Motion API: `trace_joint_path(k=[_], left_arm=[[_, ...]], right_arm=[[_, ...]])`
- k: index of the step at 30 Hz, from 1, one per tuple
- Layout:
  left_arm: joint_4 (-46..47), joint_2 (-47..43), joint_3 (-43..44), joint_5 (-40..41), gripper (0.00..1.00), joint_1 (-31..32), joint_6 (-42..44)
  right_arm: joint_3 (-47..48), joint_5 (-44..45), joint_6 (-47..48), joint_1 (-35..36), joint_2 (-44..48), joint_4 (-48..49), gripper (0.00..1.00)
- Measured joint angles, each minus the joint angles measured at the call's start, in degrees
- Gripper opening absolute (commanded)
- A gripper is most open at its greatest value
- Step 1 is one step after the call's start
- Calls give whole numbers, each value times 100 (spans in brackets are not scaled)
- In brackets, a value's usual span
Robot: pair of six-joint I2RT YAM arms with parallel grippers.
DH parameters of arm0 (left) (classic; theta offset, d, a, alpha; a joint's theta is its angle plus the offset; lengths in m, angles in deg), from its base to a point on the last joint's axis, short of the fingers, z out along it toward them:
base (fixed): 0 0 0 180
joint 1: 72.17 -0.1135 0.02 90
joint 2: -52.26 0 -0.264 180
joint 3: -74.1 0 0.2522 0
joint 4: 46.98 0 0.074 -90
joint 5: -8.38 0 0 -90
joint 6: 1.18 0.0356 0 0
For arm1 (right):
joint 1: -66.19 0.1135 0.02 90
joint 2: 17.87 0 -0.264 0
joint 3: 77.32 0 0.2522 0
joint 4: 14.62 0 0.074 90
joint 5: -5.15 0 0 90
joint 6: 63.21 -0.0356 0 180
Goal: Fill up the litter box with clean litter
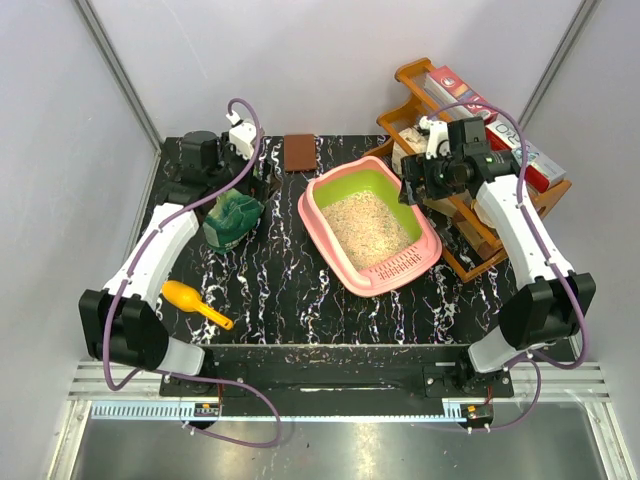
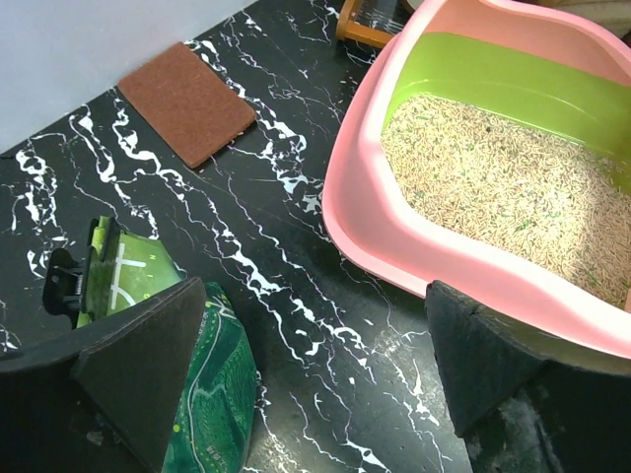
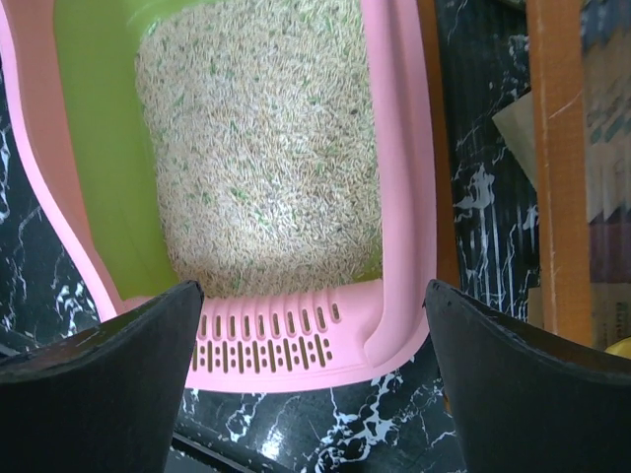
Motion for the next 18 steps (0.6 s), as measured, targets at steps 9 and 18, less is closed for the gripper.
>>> trace_joint_path(k=[9, 18], left_arm=[[-24, 107, 61, -109, 99, 120, -59], [-227, 76, 190, -52, 99, 155, 11]], right_arm=[[-669, -828, 1582, 0, 518, -428, 78], [-1403, -1480, 3298, 11, 876, -1580, 0]])
